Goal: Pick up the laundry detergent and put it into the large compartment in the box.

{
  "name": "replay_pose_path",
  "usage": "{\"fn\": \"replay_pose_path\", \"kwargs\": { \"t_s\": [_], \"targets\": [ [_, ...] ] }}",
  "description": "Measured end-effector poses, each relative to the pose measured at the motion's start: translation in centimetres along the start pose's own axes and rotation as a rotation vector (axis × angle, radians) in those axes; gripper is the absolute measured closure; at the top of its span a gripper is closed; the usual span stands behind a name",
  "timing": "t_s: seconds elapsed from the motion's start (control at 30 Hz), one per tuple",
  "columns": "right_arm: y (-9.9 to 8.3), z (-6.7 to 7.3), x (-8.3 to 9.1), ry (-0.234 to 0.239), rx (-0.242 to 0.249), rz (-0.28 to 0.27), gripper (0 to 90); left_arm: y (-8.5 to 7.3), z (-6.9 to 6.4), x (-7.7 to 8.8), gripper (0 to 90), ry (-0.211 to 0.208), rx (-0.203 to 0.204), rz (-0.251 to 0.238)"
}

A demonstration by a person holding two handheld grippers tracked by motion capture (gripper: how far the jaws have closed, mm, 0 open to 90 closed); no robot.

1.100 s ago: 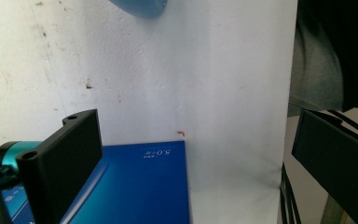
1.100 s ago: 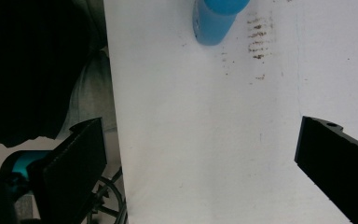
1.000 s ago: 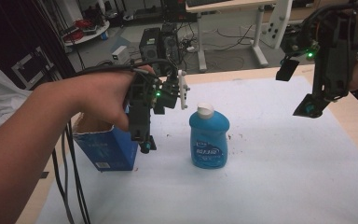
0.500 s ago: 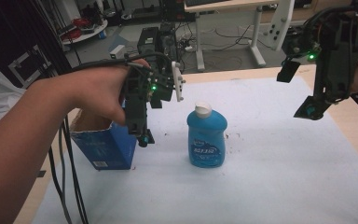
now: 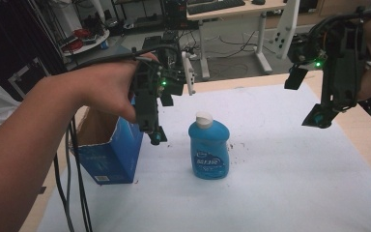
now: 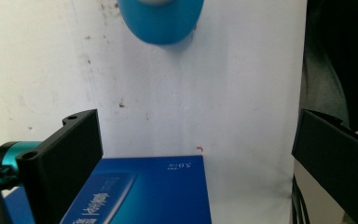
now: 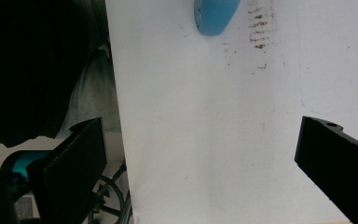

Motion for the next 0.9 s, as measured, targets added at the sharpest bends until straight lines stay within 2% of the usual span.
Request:
{"fn": "replay_pose_path", "kwargs": {
  "t_s": [0.17, 0.27, 0.53, 0.9],
  "targets": [
    [-0.3, 0.1, 0.1, -0.004, 0.002, -0.005, 1.5, 1.4, 0.6, 0.0, 1.7, 0.007, -0.014, -0.025],
    [-0.5, 0.1, 0.2, -0.006, -0.001, -0.009, 1.5, 2.2, 0.8, -0.3, 1.7, -0.008, -0.015, -0.058],
    [-0.9, 0.0, 0.1, -0.005, -0.004, -0.007, 1.5, 3.5, 1.1, -1.4, 1.7, -0.028, -0.023, -0.086],
    [-0.9, -0.1, 0.0, -0.002, -0.013, 0.0, 1.5, 5.3, 0.9, -3.6, 1.7, -0.053, -0.042, -0.083]
  ]
}}
Point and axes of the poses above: each handheld gripper's, and its own axes: x roughly backward along the jaws, y roughly out of its top, z roughly to its left, the point moved 7 cm from there along -x, roughly forward along the jaws, and after that the axes turned 13 degrees about y, right-handed, at the moved point
